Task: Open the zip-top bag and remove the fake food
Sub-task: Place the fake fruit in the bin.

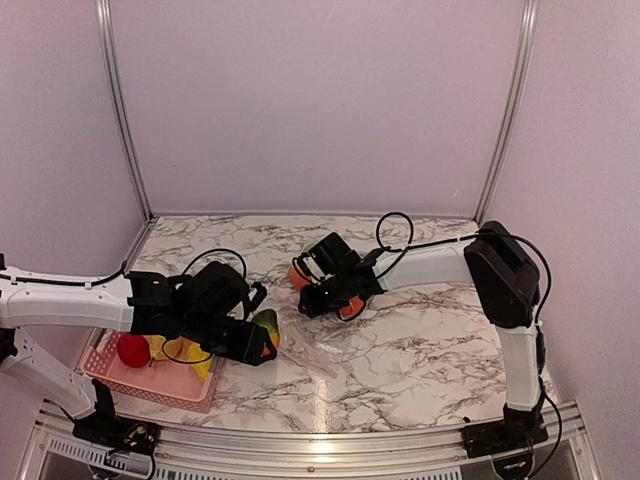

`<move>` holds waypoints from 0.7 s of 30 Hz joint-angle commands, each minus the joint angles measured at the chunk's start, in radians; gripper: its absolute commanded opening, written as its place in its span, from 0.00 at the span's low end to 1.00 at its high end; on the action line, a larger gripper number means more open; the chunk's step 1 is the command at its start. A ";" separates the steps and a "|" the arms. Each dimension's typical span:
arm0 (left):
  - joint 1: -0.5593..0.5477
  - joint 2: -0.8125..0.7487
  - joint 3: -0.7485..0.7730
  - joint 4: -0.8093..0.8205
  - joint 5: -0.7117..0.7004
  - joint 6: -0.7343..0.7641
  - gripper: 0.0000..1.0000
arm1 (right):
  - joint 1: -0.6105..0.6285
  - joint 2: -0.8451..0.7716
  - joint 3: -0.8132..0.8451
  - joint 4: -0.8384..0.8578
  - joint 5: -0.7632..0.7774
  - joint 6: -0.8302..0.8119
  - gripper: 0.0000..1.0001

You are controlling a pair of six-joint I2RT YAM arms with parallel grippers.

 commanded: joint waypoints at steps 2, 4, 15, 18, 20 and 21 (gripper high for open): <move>0.003 -0.091 -0.029 -0.093 -0.008 -0.028 0.48 | -0.007 0.026 0.027 0.019 -0.007 0.009 0.35; 0.003 -0.118 -0.037 -0.112 -0.019 -0.040 0.48 | -0.007 0.025 0.026 0.020 -0.007 0.010 0.34; 0.014 -0.274 -0.099 -0.159 -0.138 -0.228 0.48 | -0.007 0.022 0.017 0.027 -0.011 0.004 0.34; 0.021 -0.307 -0.126 -0.172 -0.205 -0.306 0.49 | -0.007 0.023 0.016 0.029 -0.014 0.001 0.34; 0.030 -0.325 -0.143 -0.173 -0.239 -0.351 0.49 | -0.007 0.021 0.014 0.029 -0.014 -0.002 0.34; 0.037 -0.333 -0.149 -0.172 -0.252 -0.374 0.49 | -0.007 0.020 0.013 0.029 -0.015 -0.003 0.34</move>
